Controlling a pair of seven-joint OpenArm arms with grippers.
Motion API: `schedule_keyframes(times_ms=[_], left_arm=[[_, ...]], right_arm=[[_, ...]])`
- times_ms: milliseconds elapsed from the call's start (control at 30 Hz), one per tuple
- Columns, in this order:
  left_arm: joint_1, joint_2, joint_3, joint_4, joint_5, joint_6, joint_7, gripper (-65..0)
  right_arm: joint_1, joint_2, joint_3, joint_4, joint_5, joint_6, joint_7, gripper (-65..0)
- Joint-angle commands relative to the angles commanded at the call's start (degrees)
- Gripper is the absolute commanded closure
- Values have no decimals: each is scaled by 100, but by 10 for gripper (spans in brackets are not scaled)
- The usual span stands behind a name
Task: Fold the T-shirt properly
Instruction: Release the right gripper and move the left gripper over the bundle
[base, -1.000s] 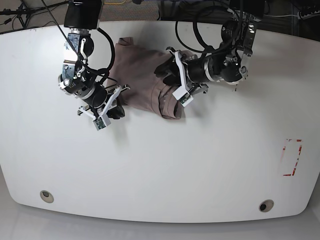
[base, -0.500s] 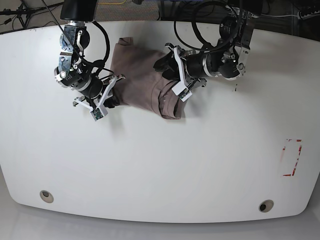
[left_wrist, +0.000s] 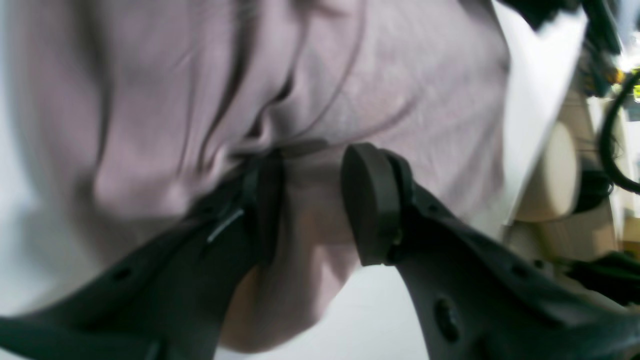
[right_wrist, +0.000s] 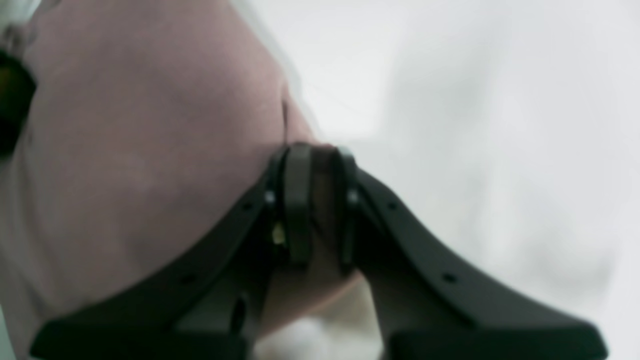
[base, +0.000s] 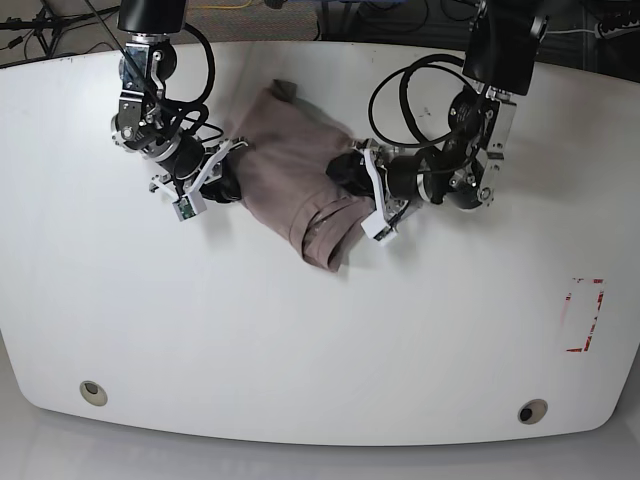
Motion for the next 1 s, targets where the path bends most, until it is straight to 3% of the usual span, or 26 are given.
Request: schedule_keyframes(times_ms=[100, 267, 500, 700, 767, 1000], left_arm=[[-360, 0, 237, -123, 0, 0, 0, -232], [-1055, 9, 598, -659, 0, 0, -158, -232], [-1635, 9, 1152, -774, -35, -9, -440, -232], [-1741, -18, 1152, -97, -44, -9, -193, -232], [-1723, -158, 1152, 290, -44, -9, -123, -232], [-1002, -255, 985, 1512, -9, 35, -114, -232]], right_arm=[[-167, -18, 0, 88, 9, -18, 0, -79], [-466, -448, 18, 440, -53, -44, 0, -79], [-677, -756, -9, 1020, -44, -53, -35, -81], [-668, -800, -9, 1407, -44, -53, -352, -82], [-651, -782, 18, 1547, -44, -53, -519, -81], [-695, -615, 35, 2075, -44, -53, -686, -81]])
